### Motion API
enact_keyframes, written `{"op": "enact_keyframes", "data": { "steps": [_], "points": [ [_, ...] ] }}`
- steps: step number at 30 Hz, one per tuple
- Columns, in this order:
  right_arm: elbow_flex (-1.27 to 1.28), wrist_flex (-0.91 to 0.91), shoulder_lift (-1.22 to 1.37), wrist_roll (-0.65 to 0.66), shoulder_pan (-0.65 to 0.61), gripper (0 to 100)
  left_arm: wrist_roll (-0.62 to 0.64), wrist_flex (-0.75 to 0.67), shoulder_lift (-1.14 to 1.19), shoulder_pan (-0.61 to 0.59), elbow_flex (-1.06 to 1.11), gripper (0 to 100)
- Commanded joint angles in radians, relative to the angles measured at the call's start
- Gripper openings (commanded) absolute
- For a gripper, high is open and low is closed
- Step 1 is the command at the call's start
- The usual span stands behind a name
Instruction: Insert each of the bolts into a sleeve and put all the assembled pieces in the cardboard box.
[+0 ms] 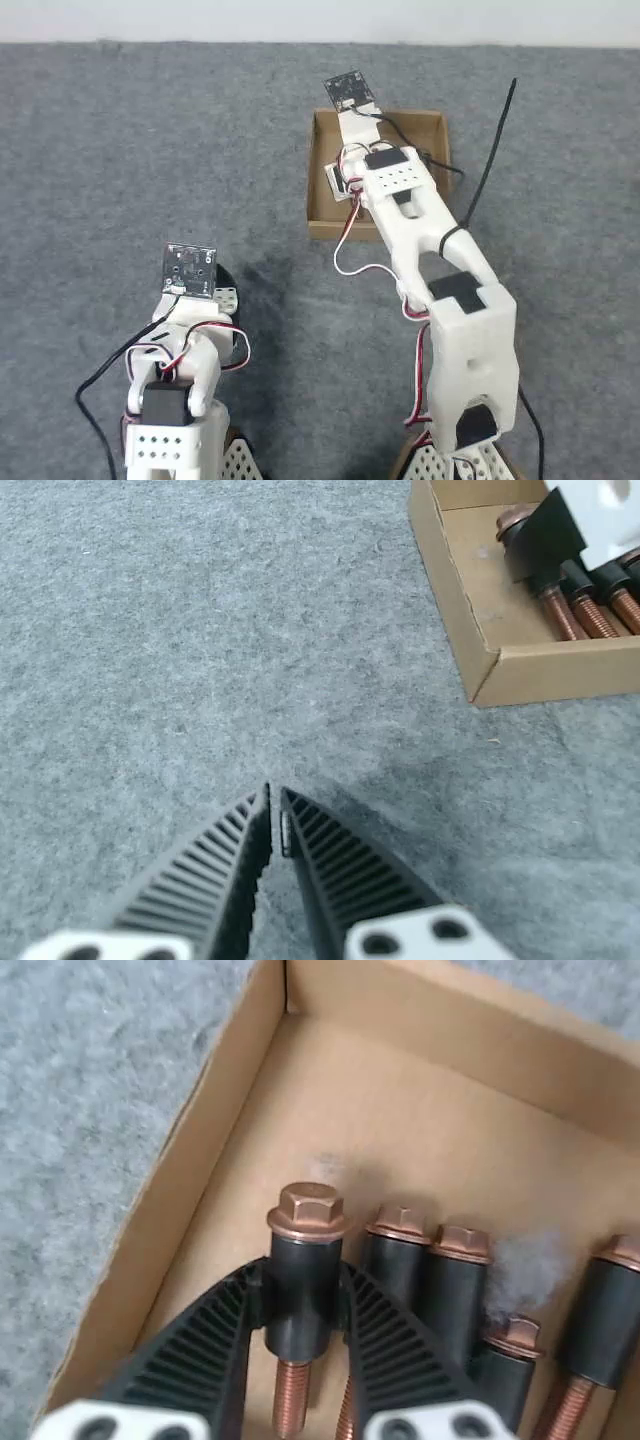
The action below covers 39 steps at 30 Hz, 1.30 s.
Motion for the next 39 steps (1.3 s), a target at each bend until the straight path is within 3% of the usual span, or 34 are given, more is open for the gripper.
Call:
{"op": "enact_keyframes", "data": {
  "steps": [1,8,14,18,39],
  "points": [
    [-0.118,0.053,-0.018,0.023,0.015,9.1,-0.009,0.002,-0.015,-0.005,-0.015,2],
    [-0.13,0.082,-0.048,0.02,0.019,11.0,-0.009,0.002,-0.015,-0.005,-0.015,2],
    [-0.132,0.211,-0.15,0.017,0.019,0.6,-0.009,0.0,-0.015,-0.005,-0.015,2],
    [-0.132,0.331,-0.229,0.017,0.044,0.9,-0.009,0.0,-0.015,-0.005,-0.015,2],
    [-0.13,0.88,-0.785,0.023,0.358,0.6,-0.009,0.0,-0.015,-0.006,-0.015,2]
  ]
}}
